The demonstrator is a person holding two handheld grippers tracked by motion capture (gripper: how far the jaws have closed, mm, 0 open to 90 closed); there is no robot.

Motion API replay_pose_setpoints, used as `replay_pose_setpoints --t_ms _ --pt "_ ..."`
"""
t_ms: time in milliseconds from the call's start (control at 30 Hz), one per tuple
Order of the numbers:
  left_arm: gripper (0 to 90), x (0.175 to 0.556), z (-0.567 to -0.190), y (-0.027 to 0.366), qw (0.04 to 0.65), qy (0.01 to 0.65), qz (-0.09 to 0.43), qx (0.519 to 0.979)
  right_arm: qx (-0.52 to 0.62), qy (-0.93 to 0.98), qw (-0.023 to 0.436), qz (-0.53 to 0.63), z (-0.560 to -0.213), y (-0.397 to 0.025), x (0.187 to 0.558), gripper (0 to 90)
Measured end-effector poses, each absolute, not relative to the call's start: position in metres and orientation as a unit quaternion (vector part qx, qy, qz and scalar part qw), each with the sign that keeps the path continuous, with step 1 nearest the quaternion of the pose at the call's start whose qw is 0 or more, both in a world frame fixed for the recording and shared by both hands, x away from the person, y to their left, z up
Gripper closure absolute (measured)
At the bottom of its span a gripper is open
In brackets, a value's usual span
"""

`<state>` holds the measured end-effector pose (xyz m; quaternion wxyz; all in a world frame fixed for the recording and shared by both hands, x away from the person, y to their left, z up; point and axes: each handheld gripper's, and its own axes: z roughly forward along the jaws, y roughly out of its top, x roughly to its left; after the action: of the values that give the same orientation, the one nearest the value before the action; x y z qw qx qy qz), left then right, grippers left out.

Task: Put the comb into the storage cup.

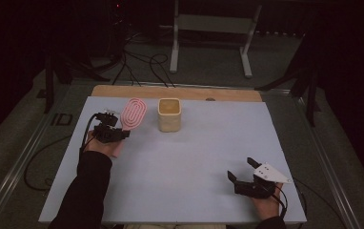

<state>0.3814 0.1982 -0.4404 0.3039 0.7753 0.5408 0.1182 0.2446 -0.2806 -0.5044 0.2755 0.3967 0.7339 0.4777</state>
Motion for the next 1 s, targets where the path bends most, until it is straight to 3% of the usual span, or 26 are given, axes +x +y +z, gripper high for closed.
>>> replay_pose_setpoints --t_ms 1000 --pt "72.7 0.355 -0.432 0.197 0.396 0.493 0.151 0.760 0.400 0.733 0.272 0.477 -0.505 -0.277 0.246 9.2"
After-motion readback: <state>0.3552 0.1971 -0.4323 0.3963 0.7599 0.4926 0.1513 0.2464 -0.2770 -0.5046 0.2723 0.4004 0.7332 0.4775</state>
